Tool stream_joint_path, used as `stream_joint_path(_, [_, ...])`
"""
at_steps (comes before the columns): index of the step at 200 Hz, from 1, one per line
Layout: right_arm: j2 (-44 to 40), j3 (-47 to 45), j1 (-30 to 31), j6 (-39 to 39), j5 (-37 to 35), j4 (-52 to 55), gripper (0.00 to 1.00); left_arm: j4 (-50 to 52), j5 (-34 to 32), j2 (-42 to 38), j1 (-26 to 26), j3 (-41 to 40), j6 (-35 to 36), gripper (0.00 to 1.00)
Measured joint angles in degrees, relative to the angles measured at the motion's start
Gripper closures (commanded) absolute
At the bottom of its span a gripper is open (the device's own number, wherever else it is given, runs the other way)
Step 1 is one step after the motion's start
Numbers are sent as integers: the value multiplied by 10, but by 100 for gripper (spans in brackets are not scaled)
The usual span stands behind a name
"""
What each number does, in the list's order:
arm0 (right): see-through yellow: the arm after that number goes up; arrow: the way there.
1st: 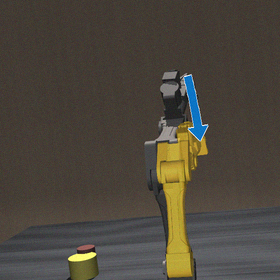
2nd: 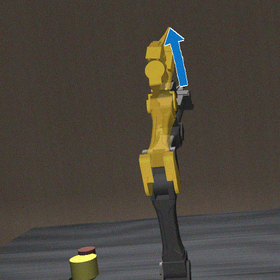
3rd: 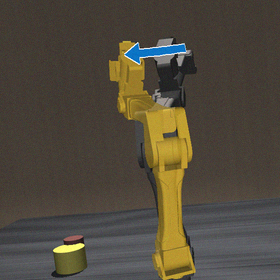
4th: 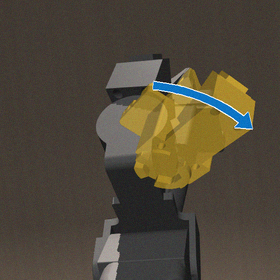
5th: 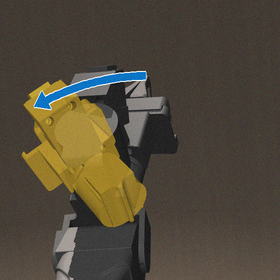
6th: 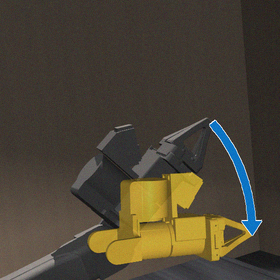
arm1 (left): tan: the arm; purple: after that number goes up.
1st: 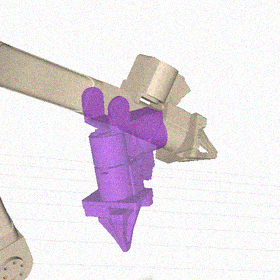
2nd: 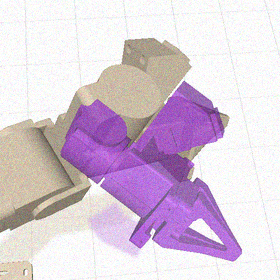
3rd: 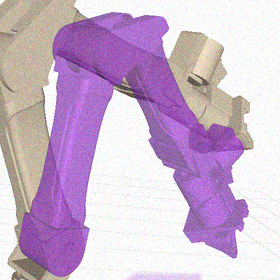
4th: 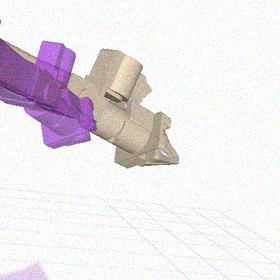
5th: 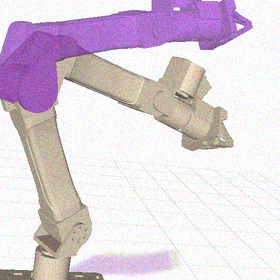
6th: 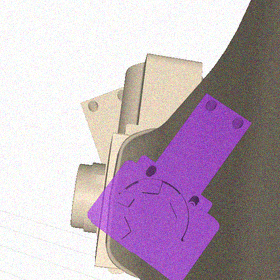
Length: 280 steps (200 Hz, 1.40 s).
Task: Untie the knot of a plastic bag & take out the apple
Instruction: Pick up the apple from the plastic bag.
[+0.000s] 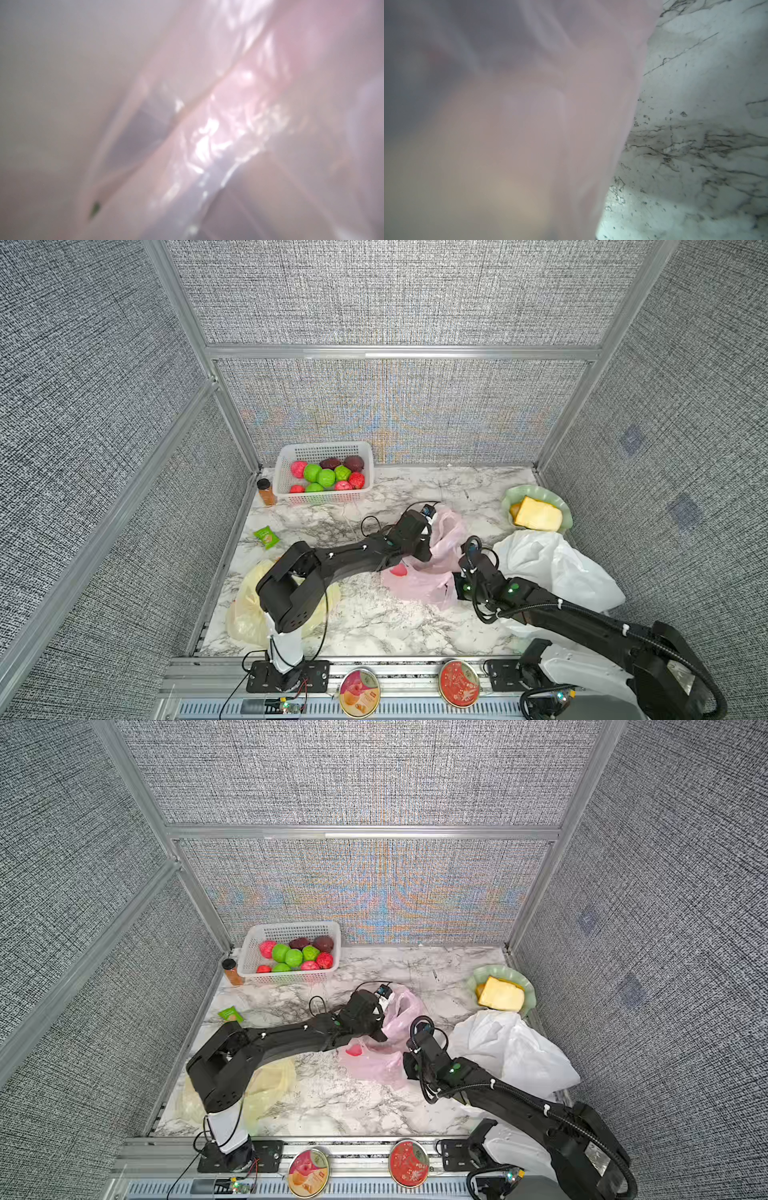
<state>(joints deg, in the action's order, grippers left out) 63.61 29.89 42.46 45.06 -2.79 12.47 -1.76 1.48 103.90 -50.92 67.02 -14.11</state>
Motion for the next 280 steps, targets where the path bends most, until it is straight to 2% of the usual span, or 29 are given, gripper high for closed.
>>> stream_joint_path(67, [56, 29, 0, -14, 1, -16, 100, 25, 10, -109, 0, -65, -1, 51])
stream_joint_path(98, [67, 34, -1, -18, 1, -20, 100, 31, 32, -172, 0, -105, -12, 51])
stream_joint_path(176, [79, 54, -6, -27, 3, -20, 100, 35, 40, -332, 0, -192, -24, 51])
stream_joint_path(225, [83, 70, -8, -31, 2, -14, 100, 49, -8, -448, 0, -224, -14, 50])
stream_joint_path(280, [70, 74, -8, -26, 0, -11, 100, 111, -126, -524, 5, -207, 14, 49])
